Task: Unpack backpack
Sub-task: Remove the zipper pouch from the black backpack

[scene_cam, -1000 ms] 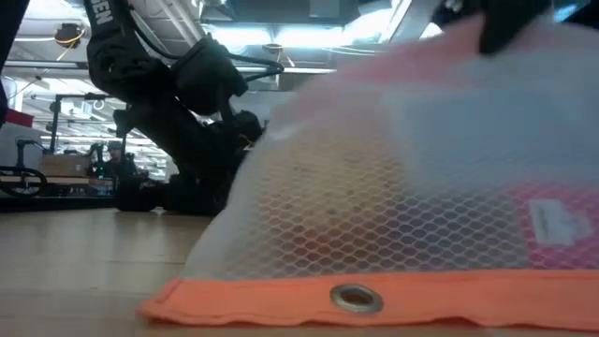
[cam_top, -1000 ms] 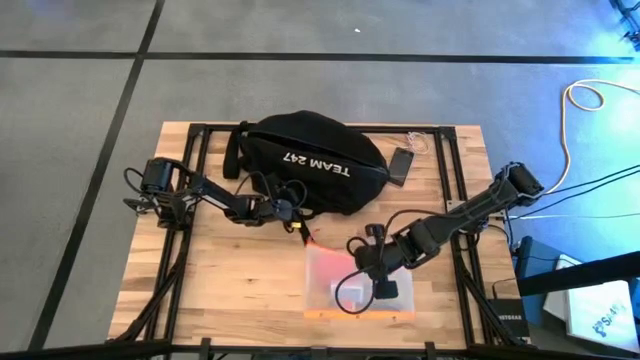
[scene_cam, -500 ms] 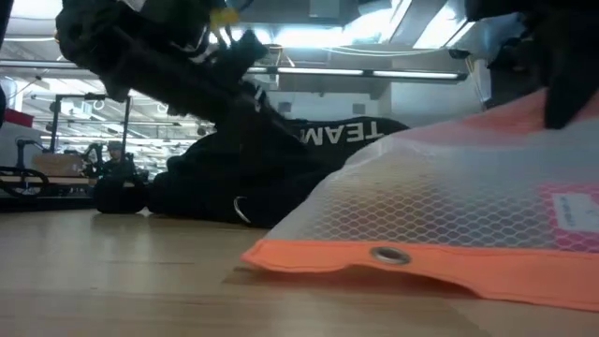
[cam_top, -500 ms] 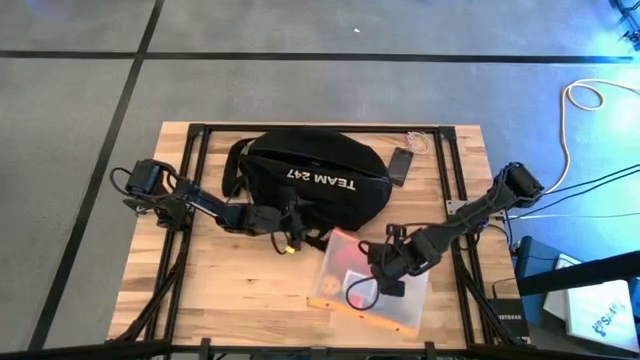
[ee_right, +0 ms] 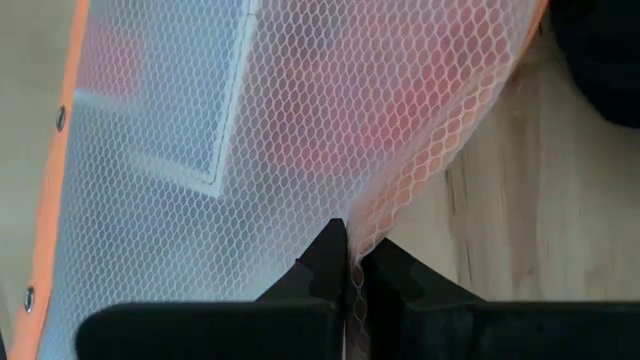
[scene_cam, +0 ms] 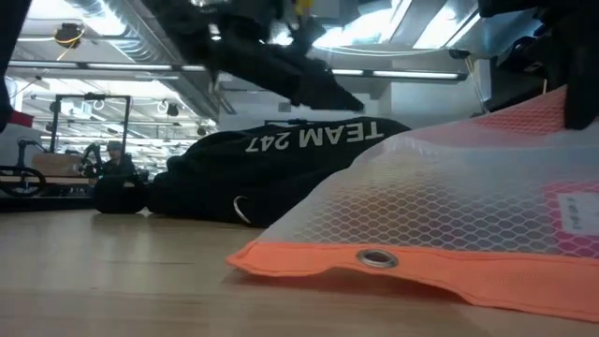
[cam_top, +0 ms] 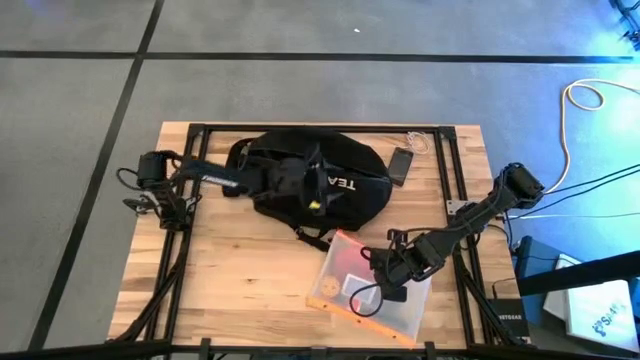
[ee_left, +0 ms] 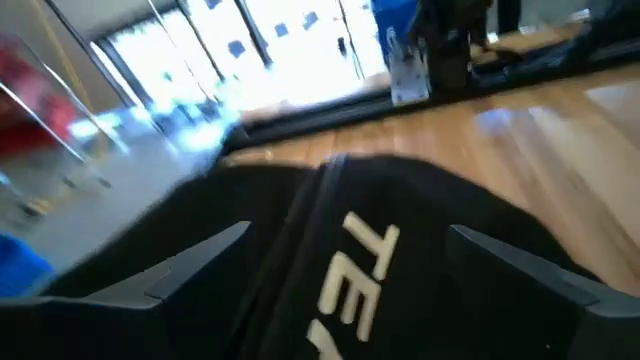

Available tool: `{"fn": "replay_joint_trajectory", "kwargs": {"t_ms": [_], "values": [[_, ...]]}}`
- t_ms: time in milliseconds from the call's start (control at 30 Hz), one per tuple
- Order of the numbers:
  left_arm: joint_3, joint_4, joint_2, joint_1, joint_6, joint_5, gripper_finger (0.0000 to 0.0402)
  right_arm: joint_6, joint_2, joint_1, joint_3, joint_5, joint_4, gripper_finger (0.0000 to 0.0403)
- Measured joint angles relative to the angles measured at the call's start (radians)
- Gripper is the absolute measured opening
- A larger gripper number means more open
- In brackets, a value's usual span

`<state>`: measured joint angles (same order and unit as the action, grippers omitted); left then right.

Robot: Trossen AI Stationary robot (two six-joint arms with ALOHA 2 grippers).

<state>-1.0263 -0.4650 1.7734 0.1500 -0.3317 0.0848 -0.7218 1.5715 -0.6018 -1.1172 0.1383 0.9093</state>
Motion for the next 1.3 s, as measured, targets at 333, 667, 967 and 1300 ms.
{"fn": "replay_joint_trajectory", "kwargs": {"t_ms": [333, 667, 967, 1300], "values": [[-0.215, 0.07, 0.288, 0.068, -0.135, 0.121, 0.0316, 0.031, 0.0, 0.0, 0.0, 0.002, -0.028, 0.0], [-0.169, 0.23, 0.307, 0.197, 0.039, 0.168, 0.0316, 0.088, 0.0, 0.0, 0.0, 0.019, -0.087, 0.0], [-0.007, 0.184, 0.255, 0.263, 0.16, 0.129, 0.0316, 0.101, 0.001, 0.0, 0.0, 0.019, -0.097, 0.0], [0.296, 0.058, 0.049, 0.251, 0.275, 0.083, 0.0316, 0.102, 0.001, 0.0, 0.0, 0.032, -0.12, 0.0]]}}
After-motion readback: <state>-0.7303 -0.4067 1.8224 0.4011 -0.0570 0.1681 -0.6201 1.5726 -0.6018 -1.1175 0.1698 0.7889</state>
